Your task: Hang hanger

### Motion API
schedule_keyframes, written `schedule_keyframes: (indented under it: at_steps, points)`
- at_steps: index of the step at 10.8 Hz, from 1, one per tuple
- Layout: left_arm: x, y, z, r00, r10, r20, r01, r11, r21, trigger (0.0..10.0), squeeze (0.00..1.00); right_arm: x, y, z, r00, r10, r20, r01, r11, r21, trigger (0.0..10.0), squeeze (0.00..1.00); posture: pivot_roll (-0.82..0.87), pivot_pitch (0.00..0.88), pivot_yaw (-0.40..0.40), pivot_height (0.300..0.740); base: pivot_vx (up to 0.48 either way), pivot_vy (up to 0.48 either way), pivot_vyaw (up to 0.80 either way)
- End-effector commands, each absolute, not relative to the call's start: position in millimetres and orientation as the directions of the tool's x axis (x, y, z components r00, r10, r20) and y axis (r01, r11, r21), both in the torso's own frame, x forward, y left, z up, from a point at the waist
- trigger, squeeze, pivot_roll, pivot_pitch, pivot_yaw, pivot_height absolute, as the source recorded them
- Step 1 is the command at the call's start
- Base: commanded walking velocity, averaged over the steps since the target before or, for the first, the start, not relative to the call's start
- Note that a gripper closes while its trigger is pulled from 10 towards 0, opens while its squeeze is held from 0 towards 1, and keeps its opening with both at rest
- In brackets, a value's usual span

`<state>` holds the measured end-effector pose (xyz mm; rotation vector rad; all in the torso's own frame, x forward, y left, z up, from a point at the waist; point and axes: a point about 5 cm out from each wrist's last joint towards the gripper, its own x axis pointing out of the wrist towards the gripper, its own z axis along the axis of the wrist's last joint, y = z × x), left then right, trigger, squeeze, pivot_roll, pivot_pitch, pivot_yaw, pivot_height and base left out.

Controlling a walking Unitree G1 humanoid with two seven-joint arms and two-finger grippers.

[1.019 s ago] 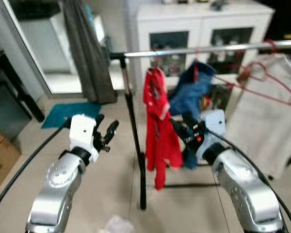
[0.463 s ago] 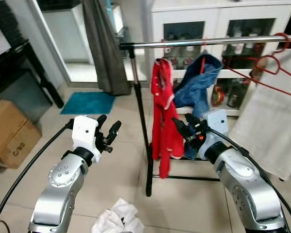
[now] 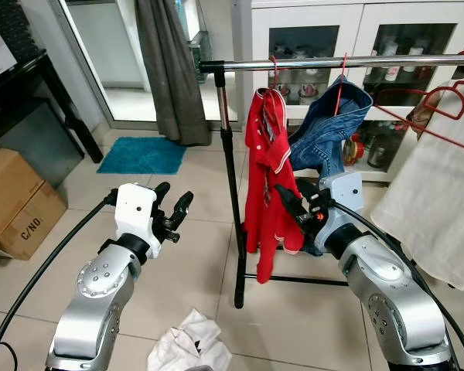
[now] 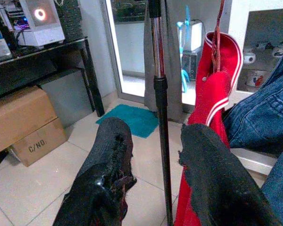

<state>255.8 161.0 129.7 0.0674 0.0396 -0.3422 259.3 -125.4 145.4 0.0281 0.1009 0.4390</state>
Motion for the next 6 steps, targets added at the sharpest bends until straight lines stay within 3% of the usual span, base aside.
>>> schedule_keyframes:
  at_steps: [1, 2, 6]
  points:
    - [258, 162, 133, 0.944, -0.326, -0.041, 0.329, 0.940, 0.087, 10.0, 0.00, 262, -126, 147, 0.905, 0.417, -0.082, -0.414, 0.909, 0.049, 10.0, 0.00, 0.02, 0.000, 0.114, 0.740, 0.000, -0.480, 0.00]
    - [258, 163, 131, 0.944, -0.326, -0.049, 0.329, 0.941, 0.079, 10.0, 0.00, 262, -126, 146, 0.907, 0.413, -0.084, -0.410, 0.911, 0.048, 10.0, 0.00, 0.02, 0.000, 0.118, 0.740, 0.000, -0.480, 0.00]
    - [259, 160, 127, 0.945, -0.321, -0.065, 0.324, 0.945, 0.040, 10.0, 0.00, 269, -138, 146, 0.943, 0.319, -0.097, -0.317, 0.948, 0.033, 10.0, 0.00, 0.02, 0.000, 0.107, 0.740, 0.000, 0.000, 0.00]
